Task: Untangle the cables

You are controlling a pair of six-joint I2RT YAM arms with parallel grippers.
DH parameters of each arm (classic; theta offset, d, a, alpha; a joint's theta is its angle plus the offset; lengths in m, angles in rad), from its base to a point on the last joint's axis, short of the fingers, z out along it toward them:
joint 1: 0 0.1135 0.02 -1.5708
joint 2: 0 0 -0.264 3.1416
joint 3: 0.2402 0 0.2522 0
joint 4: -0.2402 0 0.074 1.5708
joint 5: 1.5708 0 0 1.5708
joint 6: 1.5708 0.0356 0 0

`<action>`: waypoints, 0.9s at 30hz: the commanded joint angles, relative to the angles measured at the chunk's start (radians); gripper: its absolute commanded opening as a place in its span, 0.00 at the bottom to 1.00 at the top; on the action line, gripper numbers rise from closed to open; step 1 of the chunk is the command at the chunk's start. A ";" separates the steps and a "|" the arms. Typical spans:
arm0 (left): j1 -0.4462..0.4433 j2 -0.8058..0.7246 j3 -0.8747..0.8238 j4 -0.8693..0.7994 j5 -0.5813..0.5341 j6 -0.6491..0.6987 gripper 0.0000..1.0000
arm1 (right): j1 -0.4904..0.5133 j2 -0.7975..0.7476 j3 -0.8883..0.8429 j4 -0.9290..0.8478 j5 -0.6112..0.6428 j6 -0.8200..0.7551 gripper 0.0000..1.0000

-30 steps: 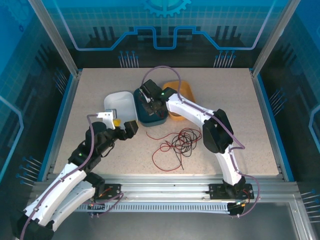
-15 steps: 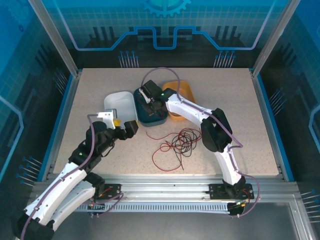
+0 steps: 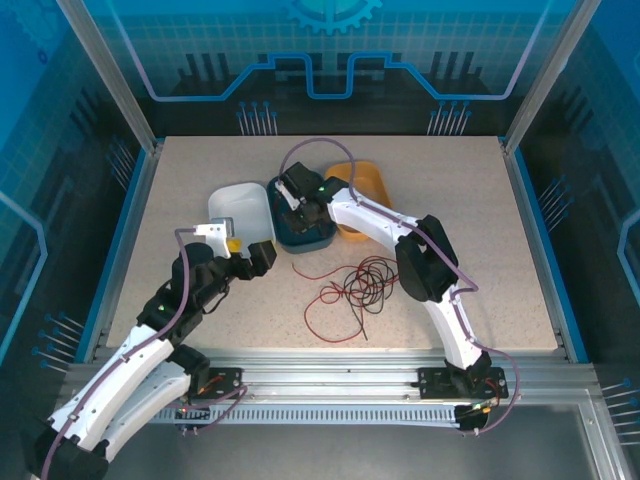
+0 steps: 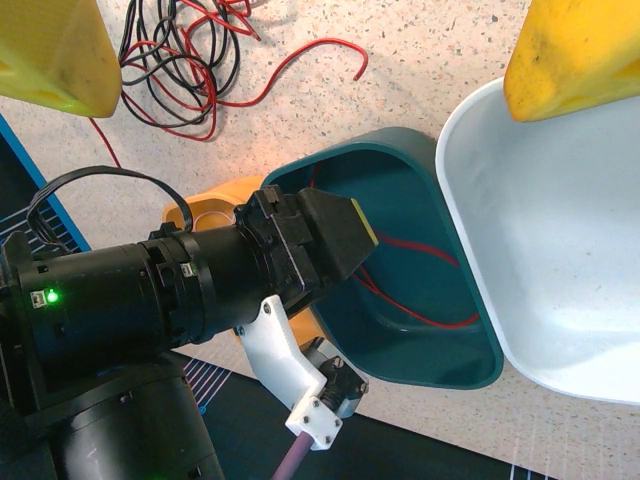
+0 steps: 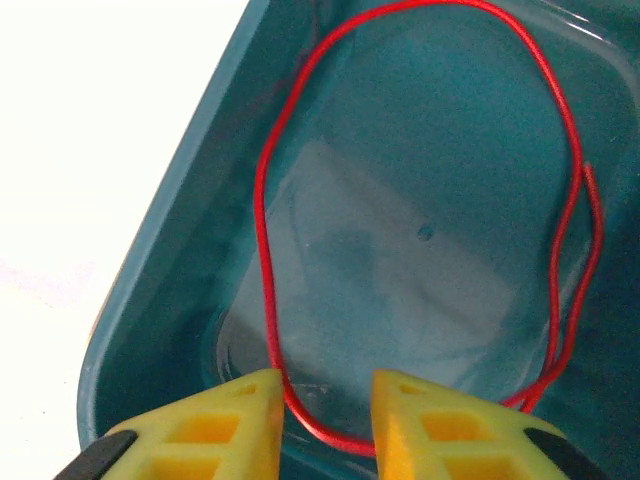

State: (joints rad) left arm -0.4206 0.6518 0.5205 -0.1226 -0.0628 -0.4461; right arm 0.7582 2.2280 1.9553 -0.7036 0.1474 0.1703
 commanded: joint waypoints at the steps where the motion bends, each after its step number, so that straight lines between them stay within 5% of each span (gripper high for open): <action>1: 0.010 -0.001 0.002 0.011 0.003 -0.013 0.99 | -0.006 0.013 0.034 -0.031 -0.017 -0.010 0.31; 17: 0.016 0.022 0.016 -0.040 -0.045 -0.043 0.99 | -0.007 -0.296 -0.201 0.015 0.097 0.147 0.50; 22: 0.014 0.082 0.042 -0.068 -0.026 -0.047 0.99 | -0.020 -0.470 -0.366 -0.004 0.179 0.257 0.68; 25: 0.013 0.125 0.037 -0.049 0.020 -0.064 0.99 | -0.034 -0.574 -0.463 -0.014 0.207 0.318 0.96; 27: 0.009 0.158 0.027 -0.019 0.055 -0.086 0.99 | -0.043 -0.638 -0.518 -0.023 0.233 0.360 1.00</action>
State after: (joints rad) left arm -0.4141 0.7830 0.5266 -0.1665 -0.0654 -0.4931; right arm 0.7326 1.6554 1.4929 -0.6968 0.3157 0.4309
